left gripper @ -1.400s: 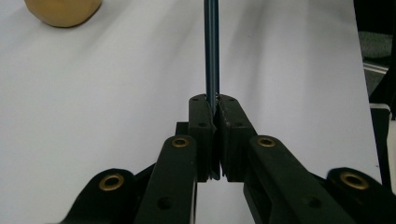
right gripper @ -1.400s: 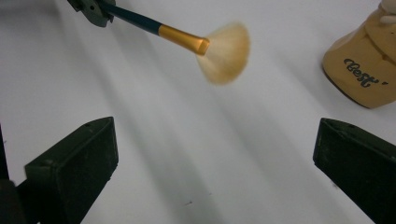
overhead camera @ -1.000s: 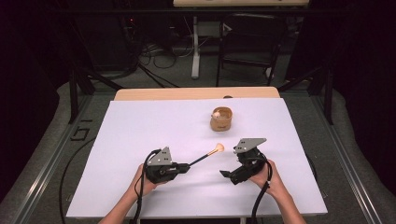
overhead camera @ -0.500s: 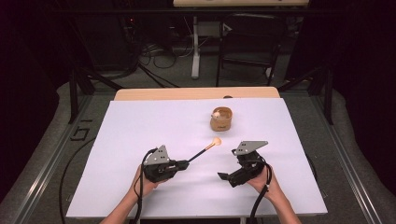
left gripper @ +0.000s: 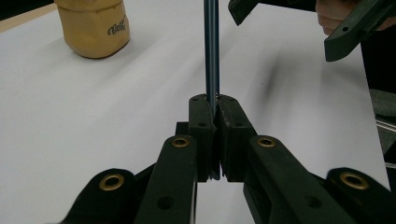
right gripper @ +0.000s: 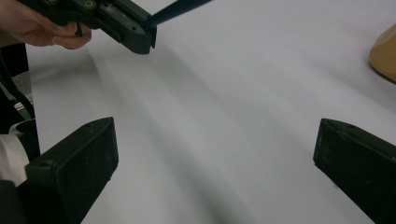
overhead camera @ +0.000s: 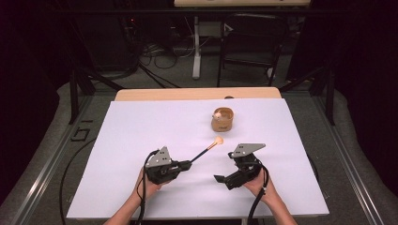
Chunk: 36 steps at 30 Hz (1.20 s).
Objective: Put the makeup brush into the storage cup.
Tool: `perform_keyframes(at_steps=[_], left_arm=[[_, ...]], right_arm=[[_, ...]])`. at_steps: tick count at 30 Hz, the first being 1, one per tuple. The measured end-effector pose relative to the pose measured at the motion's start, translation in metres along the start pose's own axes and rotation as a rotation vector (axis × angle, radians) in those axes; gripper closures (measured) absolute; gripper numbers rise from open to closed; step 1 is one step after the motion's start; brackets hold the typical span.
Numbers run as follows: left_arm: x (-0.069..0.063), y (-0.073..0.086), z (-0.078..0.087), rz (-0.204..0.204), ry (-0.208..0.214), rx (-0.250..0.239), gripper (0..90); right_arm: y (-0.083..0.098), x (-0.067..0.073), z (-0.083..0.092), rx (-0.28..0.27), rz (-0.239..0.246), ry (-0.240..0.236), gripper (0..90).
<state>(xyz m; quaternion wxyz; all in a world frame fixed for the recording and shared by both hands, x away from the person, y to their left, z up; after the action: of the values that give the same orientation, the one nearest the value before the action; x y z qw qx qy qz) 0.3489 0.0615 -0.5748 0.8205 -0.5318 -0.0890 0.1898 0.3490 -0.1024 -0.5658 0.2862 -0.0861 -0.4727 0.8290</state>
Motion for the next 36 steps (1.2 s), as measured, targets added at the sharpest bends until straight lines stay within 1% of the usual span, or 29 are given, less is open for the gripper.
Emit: perform_keyframes(at_steps=[1,5,6,9,11,13,15,17,19,20,21,23,25,28,30,32,36], left_arm=[[-0.001,0.0,-0.001,0.001,-0.001,0.003,85.2],[-0.004,0.001,-0.005,-0.001,0.002,0.002,85.2],[-0.004,0.001,-0.006,-0.006,0.004,0.005,85.2],[-0.006,0.001,-0.009,-0.005,0.005,0.007,85.2],[-0.007,0.002,-0.01,0.0,0.002,0.01,85.2],[-0.007,0.002,-0.011,-0.006,-0.006,0.006,85.2],[-0.007,0.001,-0.011,-0.007,-0.009,-0.002,85.2],[-0.007,0.001,-0.012,-0.008,-0.014,-0.003,85.2],[-0.008,0.002,-0.014,-0.007,-0.02,0.003,85.2],[-0.008,0.003,-0.014,-0.01,-0.014,0.009,85.2],[-0.008,0.004,-0.015,-0.011,-0.015,0.011,85.2],[-0.009,0.005,-0.016,-0.015,-0.014,0.021,85.2],[-0.01,0.004,-0.018,-0.012,-0.015,0.015,85.1],[-0.012,0.005,-0.02,-0.013,-0.005,0.018,85.1],[-0.014,0.006,-0.021,-0.019,-0.002,0.022,85.1],[-0.014,0.006,-0.022,-0.019,-0.004,0.024,85.1],[-0.015,0.007,-0.022,-0.022,-0.01,0.031,85.0]], right_arm=[[-0.001,0.0,0.0,-0.01,-0.001,0.005,0.0],[-0.006,0.003,-0.001,-0.034,-0.01,0.001,0.0],[-0.007,0.003,-0.002,-0.033,-0.01,-0.003,0.0],[-0.009,0.005,-0.004,-0.04,-0.014,-0.004,0.0],[-0.011,0.005,-0.006,-0.044,-0.017,-0.002,1.7],[-0.013,0.006,-0.007,-0.05,-0.025,-0.009,3.6],[-0.015,0.006,-0.008,-0.059,-0.03,0.001,7.6],[-0.017,0.007,-0.009,-0.066,-0.035,-0.001,8.7],[-0.018,0.007,-0.01,-0.072,-0.037,0.001,13.2],[-0.02,0.007,-0.01,-0.08,-0.045,-0.001,14.7],[-0.021,0.006,-0.011,-0.09,-0.05,0.002,15.1],[-0.024,0.005,-0.011,-0.099,-0.064,0.003,21.5],[-0.026,0.003,-0.012,-0.104,-0.079,0.01,23.9],[-0.028,0.002,-0.013,-0.12,-0.094,0.02,30.8],[-0.029,0.001,-0.013,-0.133,-0.108,0.017,35.7],[-0.03,-0.001,-0.013,-0.143,-0.115,0.031,39.7],[-0.032,-0.003,-0.013,-0.163,-0.15,0.018,46.8]])
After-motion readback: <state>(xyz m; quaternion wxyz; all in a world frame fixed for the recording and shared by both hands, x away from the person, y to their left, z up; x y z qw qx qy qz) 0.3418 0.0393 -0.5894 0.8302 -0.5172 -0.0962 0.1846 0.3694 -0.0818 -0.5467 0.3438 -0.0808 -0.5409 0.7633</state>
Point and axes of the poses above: each handheld gripper's, and its own axes: z roughly backward along the jaws, y roughly out of its underside, x roughly to its left, the point moved 9 cm from there along -z, roughly forward along the jaws, and after that the axes turned 3 degrees about -x, right-handed, at the moved point
